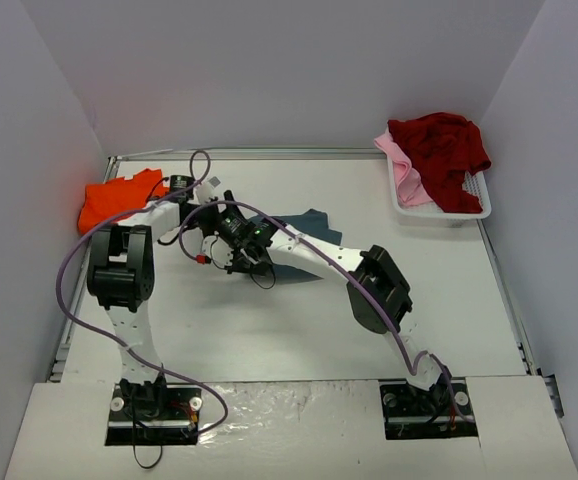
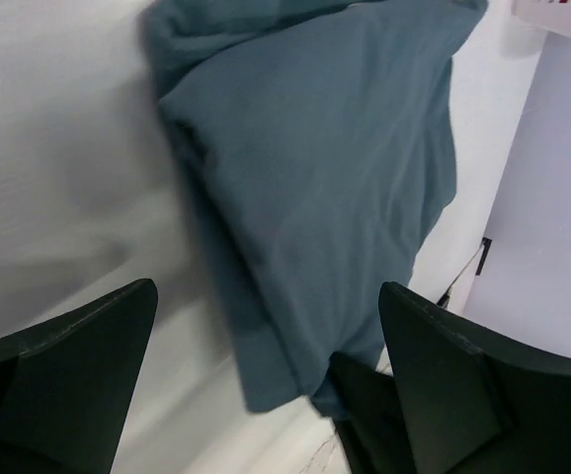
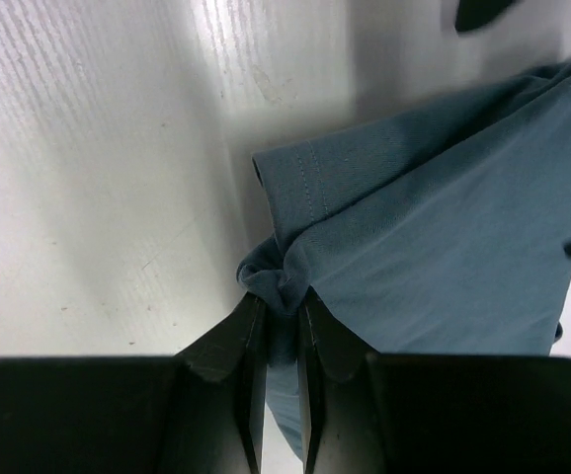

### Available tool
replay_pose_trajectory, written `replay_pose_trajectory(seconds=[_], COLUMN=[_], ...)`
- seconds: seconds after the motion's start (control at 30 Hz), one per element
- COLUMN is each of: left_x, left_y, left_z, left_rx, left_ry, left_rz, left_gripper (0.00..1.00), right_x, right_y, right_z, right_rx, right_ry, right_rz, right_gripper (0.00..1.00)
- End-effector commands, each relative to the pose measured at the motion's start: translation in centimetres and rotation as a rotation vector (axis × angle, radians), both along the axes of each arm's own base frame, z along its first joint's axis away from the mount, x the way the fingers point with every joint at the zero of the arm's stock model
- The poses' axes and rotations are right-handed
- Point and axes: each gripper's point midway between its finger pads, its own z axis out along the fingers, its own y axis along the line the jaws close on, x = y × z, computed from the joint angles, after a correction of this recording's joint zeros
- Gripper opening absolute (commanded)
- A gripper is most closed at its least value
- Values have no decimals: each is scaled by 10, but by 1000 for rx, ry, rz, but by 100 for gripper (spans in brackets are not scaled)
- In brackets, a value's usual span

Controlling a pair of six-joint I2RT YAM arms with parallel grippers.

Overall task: Fold and stack the t-shirts
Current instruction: Put the neatly folded tshirt into the corner of the board with the left arm

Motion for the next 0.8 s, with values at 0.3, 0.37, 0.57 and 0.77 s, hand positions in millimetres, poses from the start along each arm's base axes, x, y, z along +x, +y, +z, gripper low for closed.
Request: replay_pose_trajectory(seconds=[0.3,0.37,0.57,0.77], left_x=[-6,-11,-17,-18], left_y=[-46,-45,-43,-40], left_z=[-1,-1,10,18], left_rx=[-73,-70,-90,-117], left_ry=[80,92,87,86], left_rz=[-27,-37,-19,11], left_gripper=[94,94,94,94], right_x=[3,7,22,36], right_y=[-6,-8,-7,-5], right_z=[13,12,10,0], right_rx=[-25,-30,-18,-26], right_ry=[-14,-19,-31,-42], right_rz=[-9,-17,-66,-103], right_gripper=[0,0,0,0])
